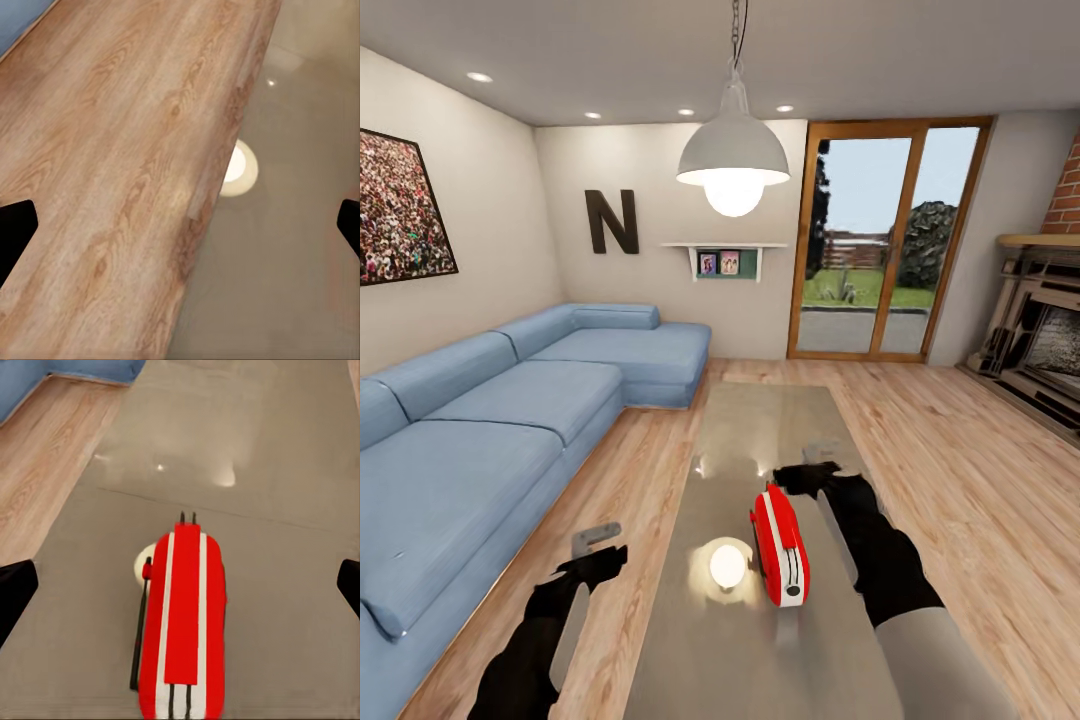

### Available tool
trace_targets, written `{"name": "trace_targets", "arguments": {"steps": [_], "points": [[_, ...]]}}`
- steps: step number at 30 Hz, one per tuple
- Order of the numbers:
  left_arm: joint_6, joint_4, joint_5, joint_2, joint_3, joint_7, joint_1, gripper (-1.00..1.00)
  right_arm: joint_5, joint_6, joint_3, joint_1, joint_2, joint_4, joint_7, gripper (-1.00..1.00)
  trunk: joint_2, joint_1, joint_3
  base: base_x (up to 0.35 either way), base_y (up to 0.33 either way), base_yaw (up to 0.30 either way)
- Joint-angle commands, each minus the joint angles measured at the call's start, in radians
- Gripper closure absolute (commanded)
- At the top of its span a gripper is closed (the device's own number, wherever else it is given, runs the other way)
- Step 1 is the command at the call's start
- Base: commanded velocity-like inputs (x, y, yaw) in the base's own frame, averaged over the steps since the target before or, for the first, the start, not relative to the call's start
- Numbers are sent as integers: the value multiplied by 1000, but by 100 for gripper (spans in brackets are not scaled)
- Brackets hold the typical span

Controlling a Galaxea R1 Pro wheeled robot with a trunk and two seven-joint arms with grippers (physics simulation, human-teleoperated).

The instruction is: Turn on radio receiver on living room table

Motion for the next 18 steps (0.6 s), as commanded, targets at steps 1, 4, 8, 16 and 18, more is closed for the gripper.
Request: {"name": "trace_targets", "arguments": {"steps": [1, 4, 8, 16, 18], "points": [[0, 1, 0, 1, 0, 1, -1, -100, 0, 18, 0, -13, 2, 16, 1, -100, 0, 0, 0, 0, 0, 0], [0, 5, 1, 1, 0, 6, -4, -100, -2, 96, 1, -74, 8, 79, 3, -100, 0, 0, 0, 0, 0, 0], [0, 6, -1, 1, 0, 8, -5, -100, 0, 186, 1, -172, 8, 106, 0, -100, 0, 0, 0, 0, 0, 0], [-16, 64, -101, 14, 4, 5, -5, -100, 4, 210, 0, -331, 4, 387, -4, -100, 0, 0, 0, 0, 0, 0], [-37, 96, -108, 14, 4, 4, -5, -100, 3, 176, 0, -365, 0, 448, -2, -100, 0, 0, 0, 0, 0, 0]]}}
